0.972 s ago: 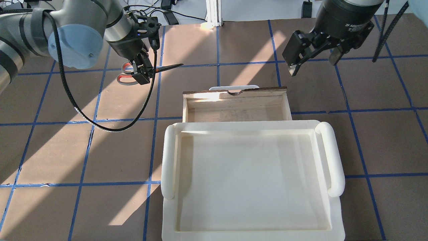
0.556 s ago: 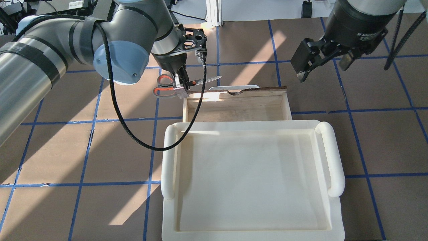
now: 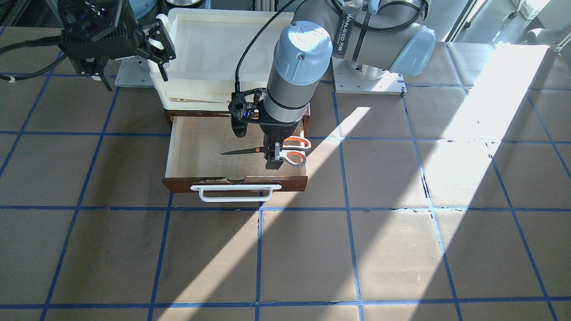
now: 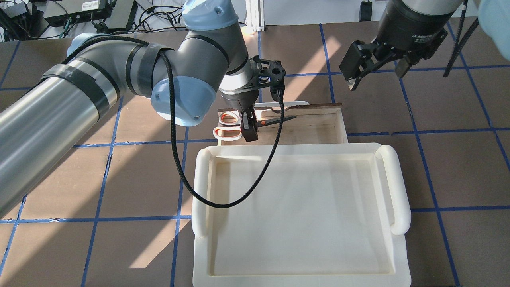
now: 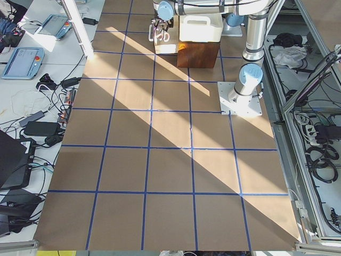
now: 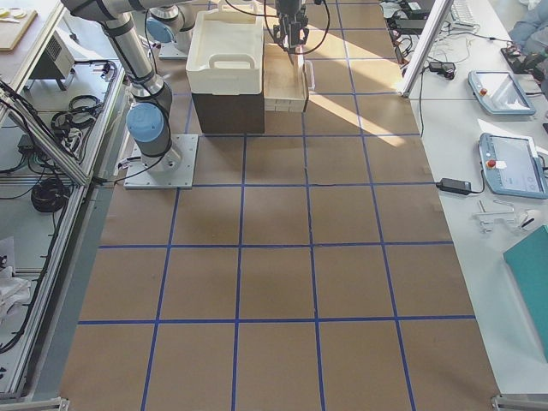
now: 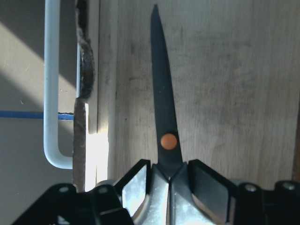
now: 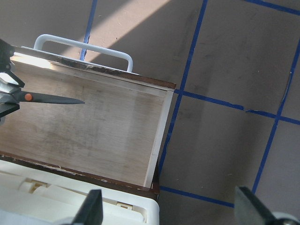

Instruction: Place scissors in drawer with both arms

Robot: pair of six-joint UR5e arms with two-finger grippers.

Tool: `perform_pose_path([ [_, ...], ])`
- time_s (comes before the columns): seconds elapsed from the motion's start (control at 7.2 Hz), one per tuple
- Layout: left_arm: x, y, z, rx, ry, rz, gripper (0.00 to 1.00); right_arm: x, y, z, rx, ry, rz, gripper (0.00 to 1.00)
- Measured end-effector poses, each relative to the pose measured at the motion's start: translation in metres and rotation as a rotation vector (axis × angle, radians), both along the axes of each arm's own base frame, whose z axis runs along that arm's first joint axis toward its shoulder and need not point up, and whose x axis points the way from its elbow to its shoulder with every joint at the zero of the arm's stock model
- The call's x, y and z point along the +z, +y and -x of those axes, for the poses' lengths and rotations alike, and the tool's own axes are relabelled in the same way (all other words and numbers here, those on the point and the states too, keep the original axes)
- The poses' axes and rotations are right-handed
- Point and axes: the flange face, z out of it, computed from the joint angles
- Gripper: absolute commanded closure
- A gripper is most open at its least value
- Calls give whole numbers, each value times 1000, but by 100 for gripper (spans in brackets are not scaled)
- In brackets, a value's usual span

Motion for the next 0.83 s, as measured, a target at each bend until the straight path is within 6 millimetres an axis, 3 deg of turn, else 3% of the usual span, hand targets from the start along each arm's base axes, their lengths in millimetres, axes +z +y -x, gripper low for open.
perform_pose_path([
  [0.42, -13, 12, 15, -6, -4, -28, 100, -2, -1, 1, -4, 7, 4, 0],
  [0.56, -15, 14, 19, -5, -5, -29, 93, -2, -2, 2, -14, 3, 6, 0],
  [0.83, -19, 17, 23, -5, -6, -34, 51, 0, -1, 1, -90, -7, 8, 0],
])
